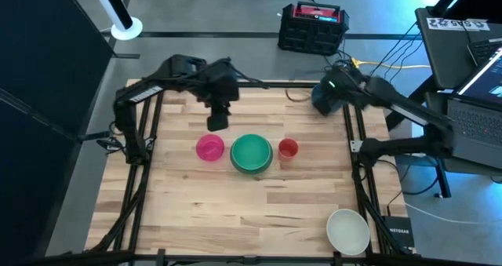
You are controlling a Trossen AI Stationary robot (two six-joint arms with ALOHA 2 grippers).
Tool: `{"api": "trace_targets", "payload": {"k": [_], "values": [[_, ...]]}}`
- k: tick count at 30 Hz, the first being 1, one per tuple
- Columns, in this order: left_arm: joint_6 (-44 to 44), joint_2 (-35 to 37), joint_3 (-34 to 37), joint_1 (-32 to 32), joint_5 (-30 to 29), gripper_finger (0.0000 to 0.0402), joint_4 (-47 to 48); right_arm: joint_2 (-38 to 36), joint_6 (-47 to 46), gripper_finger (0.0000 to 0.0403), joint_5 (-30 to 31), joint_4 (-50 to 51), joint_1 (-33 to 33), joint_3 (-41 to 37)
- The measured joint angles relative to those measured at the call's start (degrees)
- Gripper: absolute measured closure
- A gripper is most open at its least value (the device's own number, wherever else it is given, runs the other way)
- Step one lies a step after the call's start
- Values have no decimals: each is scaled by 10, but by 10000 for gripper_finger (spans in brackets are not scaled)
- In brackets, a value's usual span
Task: Nest bowls inside each other
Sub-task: Stack the blue bowl on the light blue bowl
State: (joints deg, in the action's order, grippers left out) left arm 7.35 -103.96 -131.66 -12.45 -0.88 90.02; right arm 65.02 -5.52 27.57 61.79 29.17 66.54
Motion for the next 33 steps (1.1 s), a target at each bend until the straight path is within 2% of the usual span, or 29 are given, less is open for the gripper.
{"api": "trace_targets", "payload": {"k": [12, 23, 33], "values": [[5, 94, 0, -3, 1, 277, 0, 239, 58, 230, -114, 25, 125, 22], [5, 125, 0, -3, 1, 277, 0, 264, 78, 230, -122, -2, 126, 18], [8, 125, 0, -3, 1, 277, 0, 264, 74, 231, -135, -45, 126, -56]]}}
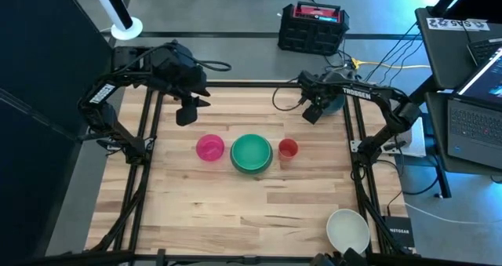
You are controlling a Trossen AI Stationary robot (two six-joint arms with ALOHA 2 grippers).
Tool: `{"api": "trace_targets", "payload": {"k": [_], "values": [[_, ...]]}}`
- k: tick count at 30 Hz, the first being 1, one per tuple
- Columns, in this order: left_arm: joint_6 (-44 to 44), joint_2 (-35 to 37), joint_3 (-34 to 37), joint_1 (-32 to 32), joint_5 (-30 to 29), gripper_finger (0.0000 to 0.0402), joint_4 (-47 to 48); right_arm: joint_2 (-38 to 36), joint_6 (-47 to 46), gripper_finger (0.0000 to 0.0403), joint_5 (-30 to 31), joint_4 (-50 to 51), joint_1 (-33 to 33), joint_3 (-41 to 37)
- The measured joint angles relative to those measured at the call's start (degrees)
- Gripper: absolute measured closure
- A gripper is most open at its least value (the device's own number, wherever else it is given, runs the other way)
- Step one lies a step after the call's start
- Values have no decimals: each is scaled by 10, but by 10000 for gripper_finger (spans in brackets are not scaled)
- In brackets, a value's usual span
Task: Nest bowls inside each other
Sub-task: Stack the blue bowl on the light blue bowl
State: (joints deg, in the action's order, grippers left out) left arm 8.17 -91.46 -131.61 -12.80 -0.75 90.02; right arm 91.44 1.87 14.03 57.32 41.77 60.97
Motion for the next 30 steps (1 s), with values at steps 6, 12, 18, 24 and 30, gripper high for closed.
{"api": "trace_targets", "payload": {"k": [6, 12, 18, 24, 30], "values": [[6, 0, 0, 0, 0, 277, 0, 0, -4, 232, -8, -32, 0, -45], [10, 0, 0, 0, 0, 277, 0, 0, -1, 266, -12, -66, 0, -84], [13, 0, 0, 0, 0, 277, 0, -1, 14, 392, -27, -81, -1, -91], [20, 0, 0, 0, 0, 277, 0, -12, 15, 402, -42, -53, -7, -55], [25, 0, 0, -4, 0, 277, 0, -13, 9, 402, -79, -20, -90, 57]]}}
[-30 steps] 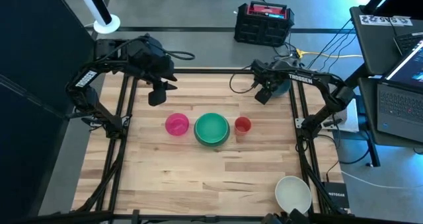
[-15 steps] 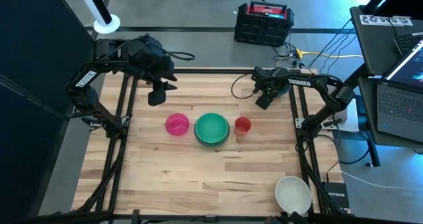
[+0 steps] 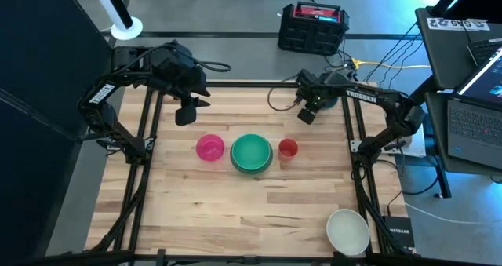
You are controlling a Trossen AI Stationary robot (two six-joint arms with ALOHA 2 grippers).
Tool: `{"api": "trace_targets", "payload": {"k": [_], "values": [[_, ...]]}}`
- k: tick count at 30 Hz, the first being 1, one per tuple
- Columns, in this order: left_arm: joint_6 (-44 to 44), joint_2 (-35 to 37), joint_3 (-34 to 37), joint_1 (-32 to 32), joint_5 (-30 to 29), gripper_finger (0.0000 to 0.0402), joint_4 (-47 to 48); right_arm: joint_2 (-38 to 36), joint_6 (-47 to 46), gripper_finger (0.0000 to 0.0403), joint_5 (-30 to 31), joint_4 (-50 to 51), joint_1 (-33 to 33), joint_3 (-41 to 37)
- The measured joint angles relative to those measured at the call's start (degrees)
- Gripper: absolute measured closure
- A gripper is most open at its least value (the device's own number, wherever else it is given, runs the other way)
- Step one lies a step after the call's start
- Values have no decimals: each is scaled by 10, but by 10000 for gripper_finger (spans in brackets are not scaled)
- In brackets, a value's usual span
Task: Nest bowls inside each other
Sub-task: Stack the blue bowl on the light blue bowl
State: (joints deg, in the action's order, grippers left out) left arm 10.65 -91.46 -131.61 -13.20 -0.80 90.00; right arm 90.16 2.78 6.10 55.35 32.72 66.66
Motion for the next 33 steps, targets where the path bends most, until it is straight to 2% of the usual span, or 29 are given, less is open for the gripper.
{"api": "trace_targets", "payload": {"k": [9, 14, 18, 24, 33], "values": [[17, 1, 0, -12, -1, 277, 0, 6, -11, 403, -57, 46, -133, 174], [32, 3, 0, -23, 0, 277, 0, 74, -41, 403, -48, 47, -232, 283], [40, 7, 0, -37, -1, 277, 0, 144, -59, 403, -41, 67, -286, 365], [55, 13, 0, -54, -1, 277, 0, 224, -82, 403, -37, 130, -302, 458], [62, 16, 0, -71, -1, 277, 0, 249, -84, 403, -81, 142, -323, 472]]}}
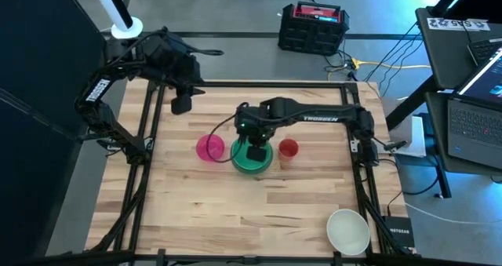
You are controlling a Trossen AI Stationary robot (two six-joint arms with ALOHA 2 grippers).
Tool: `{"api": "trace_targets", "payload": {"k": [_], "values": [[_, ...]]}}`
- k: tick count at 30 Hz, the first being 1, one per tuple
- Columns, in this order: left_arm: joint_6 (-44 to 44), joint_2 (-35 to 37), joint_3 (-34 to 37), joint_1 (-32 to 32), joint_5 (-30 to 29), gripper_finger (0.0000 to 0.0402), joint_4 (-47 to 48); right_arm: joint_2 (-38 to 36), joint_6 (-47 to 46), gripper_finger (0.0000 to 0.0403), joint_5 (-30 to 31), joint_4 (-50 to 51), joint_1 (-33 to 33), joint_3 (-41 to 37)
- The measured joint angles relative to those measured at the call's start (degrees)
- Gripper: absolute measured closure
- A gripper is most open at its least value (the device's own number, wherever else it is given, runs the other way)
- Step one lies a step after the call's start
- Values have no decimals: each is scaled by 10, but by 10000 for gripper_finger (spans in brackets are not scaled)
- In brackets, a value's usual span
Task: Nest bowls inside each other
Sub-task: Stack the blue bowl on the light blue bowl
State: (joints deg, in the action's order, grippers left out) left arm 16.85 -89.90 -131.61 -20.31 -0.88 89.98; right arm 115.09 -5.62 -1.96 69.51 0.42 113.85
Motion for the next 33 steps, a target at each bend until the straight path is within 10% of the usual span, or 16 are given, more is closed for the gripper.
{"api": "trace_targets", "payload": {"k": [33], "values": [[-52, 0, 0, -22, 0, 277, 0, 106, 11, 396, -19, 5, -43, 4]]}}
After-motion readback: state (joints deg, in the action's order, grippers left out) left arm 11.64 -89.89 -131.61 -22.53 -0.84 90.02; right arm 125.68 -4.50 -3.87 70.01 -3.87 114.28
